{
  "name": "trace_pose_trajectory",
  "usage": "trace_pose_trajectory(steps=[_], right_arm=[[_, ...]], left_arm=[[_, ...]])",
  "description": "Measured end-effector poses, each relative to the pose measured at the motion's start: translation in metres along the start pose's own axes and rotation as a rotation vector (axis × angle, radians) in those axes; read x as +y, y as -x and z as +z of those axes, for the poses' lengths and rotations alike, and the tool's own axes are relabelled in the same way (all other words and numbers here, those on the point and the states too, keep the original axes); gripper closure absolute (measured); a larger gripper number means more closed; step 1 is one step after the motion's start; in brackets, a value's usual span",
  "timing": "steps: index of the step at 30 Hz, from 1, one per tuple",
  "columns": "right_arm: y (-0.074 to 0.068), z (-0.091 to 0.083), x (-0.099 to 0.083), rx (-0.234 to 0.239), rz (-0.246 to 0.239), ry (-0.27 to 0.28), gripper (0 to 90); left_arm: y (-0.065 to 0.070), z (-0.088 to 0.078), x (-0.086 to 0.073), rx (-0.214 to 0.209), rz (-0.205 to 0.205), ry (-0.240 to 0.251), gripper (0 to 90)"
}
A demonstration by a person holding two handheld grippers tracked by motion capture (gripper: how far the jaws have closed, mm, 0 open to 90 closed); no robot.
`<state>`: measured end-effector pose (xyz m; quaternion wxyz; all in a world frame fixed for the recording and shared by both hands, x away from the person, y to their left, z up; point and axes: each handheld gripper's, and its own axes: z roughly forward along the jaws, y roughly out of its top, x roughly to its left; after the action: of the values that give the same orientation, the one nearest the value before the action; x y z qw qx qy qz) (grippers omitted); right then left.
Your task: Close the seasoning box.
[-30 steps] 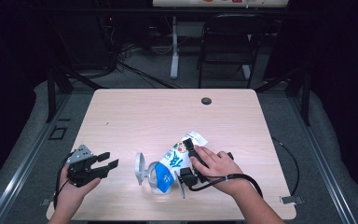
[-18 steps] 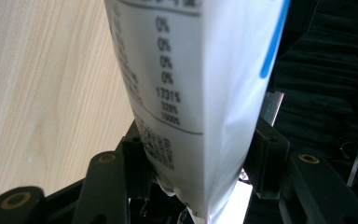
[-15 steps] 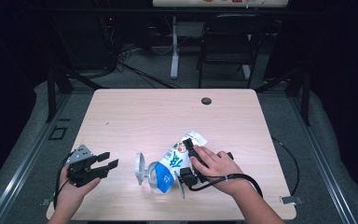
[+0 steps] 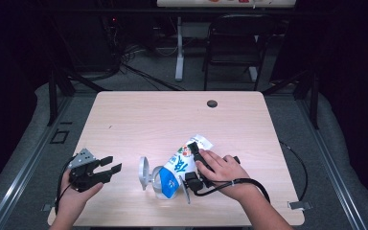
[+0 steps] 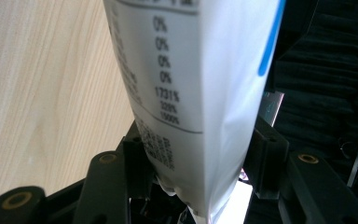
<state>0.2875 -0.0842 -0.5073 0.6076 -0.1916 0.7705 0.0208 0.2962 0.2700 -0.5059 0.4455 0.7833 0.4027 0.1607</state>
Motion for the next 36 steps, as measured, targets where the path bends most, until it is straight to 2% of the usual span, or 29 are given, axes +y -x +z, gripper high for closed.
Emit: trace_pose_trajectory(steps=[8, 9, 12, 36], right_arm=[[0.0004, 0.0, -0.0001, -0.001, -0.005, 0.003, 51.3], [0.0013, -0.0009, 0.0004, -0.001, -0.016, -0.009, 51.3], [0.0, 0.0002, -0.0004, 0.001, 0.0, 0.007, 51.3], [0.0019, -0.0013, 0.0002, -0.001, -0.019, -0.005, 51.8]], left_arm=[[0.0, -0.0003, 0.0, 0.0, -0.001, 0.001, 50.2], [-0.0001, -0.0003, 0.0, 0.001, 0.0, 0.001, 50.1], [-0.0002, -0.0003, 0.0001, 0.0, -0.001, 0.002, 50.2], [-0.0001, 0.0, 0.0, 0.001, 0.0, 0.001, 50.2]])
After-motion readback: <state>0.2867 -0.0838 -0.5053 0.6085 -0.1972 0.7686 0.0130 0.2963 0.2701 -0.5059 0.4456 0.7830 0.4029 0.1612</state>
